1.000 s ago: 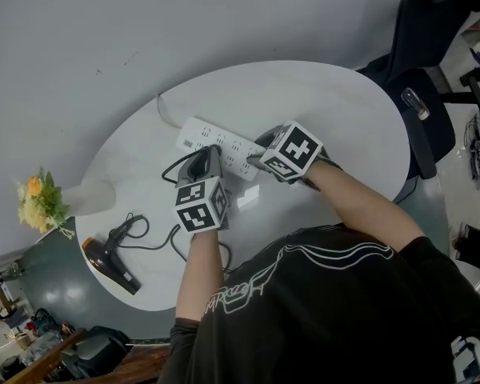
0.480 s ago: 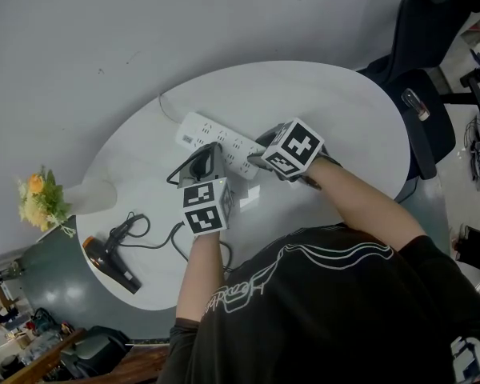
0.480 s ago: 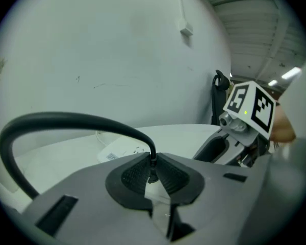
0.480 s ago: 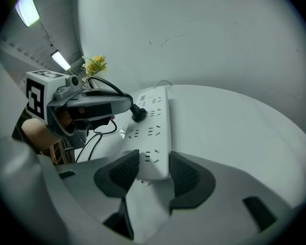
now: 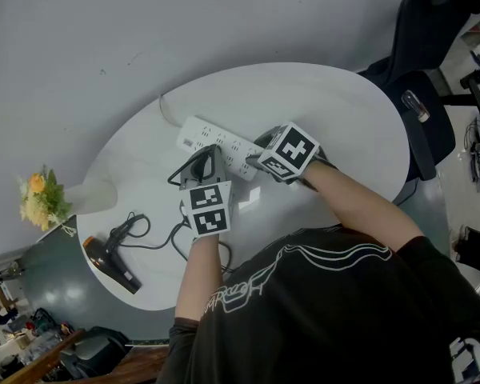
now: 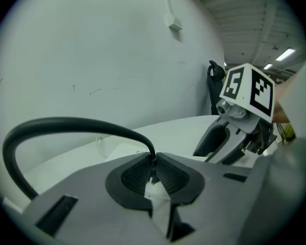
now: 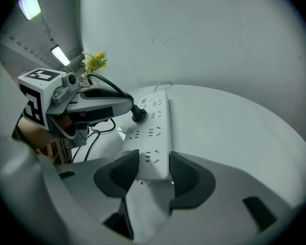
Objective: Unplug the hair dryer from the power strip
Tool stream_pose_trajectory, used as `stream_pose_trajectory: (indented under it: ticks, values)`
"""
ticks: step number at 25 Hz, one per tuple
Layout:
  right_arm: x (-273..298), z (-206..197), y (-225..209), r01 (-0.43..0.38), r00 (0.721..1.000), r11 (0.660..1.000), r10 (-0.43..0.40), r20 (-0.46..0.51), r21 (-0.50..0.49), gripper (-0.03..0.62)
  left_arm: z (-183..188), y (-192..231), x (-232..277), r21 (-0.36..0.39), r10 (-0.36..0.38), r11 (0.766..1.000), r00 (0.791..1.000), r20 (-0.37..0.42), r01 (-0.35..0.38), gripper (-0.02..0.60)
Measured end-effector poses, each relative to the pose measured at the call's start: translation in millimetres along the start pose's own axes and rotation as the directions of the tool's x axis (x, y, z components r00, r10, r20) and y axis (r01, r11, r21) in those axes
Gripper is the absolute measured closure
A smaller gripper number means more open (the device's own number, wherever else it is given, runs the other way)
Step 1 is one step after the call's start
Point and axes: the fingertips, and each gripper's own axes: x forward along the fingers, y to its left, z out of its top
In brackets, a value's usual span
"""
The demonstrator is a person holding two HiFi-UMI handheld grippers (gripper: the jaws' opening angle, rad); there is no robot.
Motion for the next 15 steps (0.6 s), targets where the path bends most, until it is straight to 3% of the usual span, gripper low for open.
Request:
stream_pose_trajectory:
  ticks: [1, 3, 5, 7, 15]
  values:
    - [0.5, -0.2, 0.4, -0.001, 1.0, 1.0, 0.001, -0.001, -0.001, 0.418, 1.3, 2.2, -0.9, -0.018, -0.006, 1.0, 1.0, 0.014, 0.006, 0.543]
    - [0.9, -0.2, 0.8, -0.002, 1.0, 1.0, 0.002, -0.001, -0.003, 0.418, 17.0, 21.2, -8.4, -0.142, -0.001, 0.99, 0.996, 0.094, 0.015, 0.543]
    - [0.2, 0.7, 0.3, -0.003, 1.0, 1.0, 0.003, 0.001, -0.003, 0.418, 43.2, 54.0, -19.5, -0.298, 0.012, 0.954, 0.986, 0.166, 0.038, 0.543]
    - [-0.7, 0.7, -0.1, -0.002, 1.0, 1.0, 0.002, 0.0, 0.0, 0.418, 61.8, 74.9, -29.0, -0.39, -0.02, 0.916, 0.981, 0.191, 0.095, 0.543]
    - [-1.1, -0.8, 0.8, 0.003, 1.0, 0.999, -0.004, 0.011, 0.049, 0.416, 88.6, 37.7, -69.9, -0.421, -0.197, 0.847, 0.928, 0.316, 0.323, 0.543]
